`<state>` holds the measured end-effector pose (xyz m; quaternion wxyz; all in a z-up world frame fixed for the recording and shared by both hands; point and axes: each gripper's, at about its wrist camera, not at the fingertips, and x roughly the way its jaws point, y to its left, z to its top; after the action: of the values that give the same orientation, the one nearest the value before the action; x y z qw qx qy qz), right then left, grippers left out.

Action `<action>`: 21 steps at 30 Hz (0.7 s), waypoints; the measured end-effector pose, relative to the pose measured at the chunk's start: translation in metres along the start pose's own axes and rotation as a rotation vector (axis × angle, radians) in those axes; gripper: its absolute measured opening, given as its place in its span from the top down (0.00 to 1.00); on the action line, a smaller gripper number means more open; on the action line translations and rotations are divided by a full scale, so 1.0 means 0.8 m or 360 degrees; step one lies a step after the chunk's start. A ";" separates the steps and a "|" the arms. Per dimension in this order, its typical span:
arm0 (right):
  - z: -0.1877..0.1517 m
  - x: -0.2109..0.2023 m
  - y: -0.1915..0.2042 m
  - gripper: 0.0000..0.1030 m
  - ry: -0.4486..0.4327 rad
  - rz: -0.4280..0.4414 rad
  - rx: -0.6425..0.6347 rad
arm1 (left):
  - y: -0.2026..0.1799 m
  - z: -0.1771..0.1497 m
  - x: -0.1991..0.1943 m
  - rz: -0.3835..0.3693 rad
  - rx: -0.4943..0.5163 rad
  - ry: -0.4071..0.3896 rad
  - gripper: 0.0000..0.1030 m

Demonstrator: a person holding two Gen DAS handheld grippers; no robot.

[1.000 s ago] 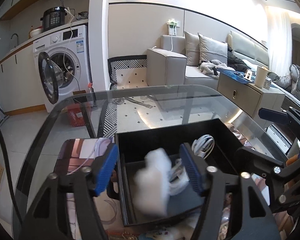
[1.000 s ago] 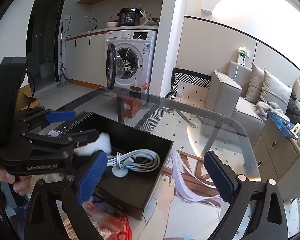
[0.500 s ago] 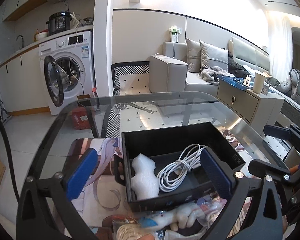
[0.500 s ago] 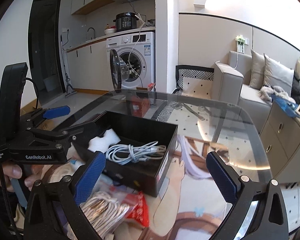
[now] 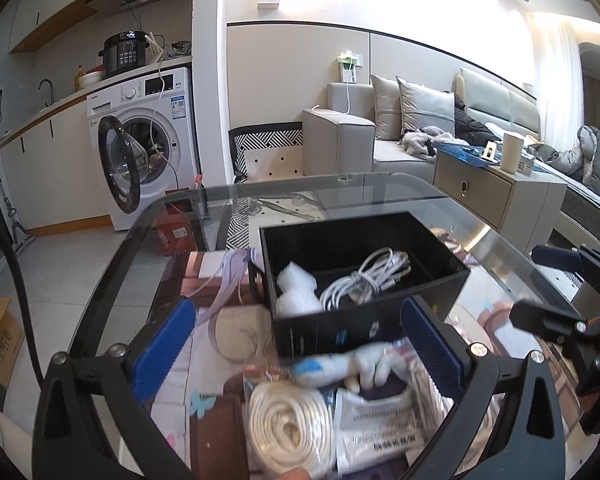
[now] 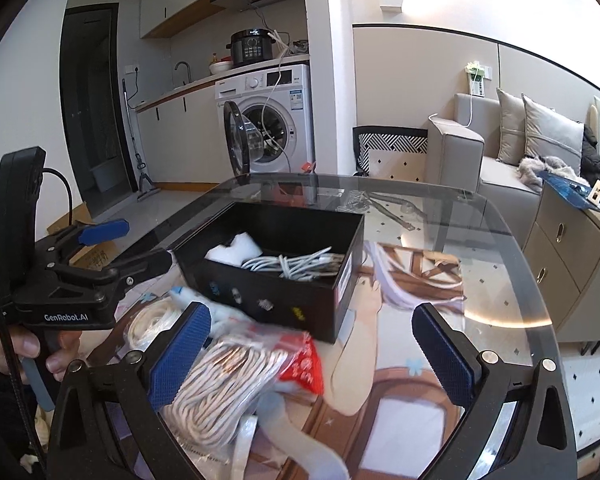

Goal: Organize soft objects
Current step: 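Move both tools back toward the bagged items beside the box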

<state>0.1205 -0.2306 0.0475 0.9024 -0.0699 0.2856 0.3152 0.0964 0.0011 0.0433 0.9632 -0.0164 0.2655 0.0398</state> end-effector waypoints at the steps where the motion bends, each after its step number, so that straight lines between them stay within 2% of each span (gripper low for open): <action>1: -0.004 -0.001 0.002 0.01 0.0005 0.0003 0.0004 | -0.001 -0.004 -0.002 0.0001 0.0001 0.0007 0.00; 21: -0.045 -0.001 0.022 0.01 0.0098 0.0053 0.0012 | 0.017 -0.059 -0.027 0.0017 0.0012 0.0078 0.00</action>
<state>0.0924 -0.2281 0.0190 0.8880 -0.0713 0.3155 0.3268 0.0529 0.0105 0.0140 0.9562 -0.0123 0.2891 0.0435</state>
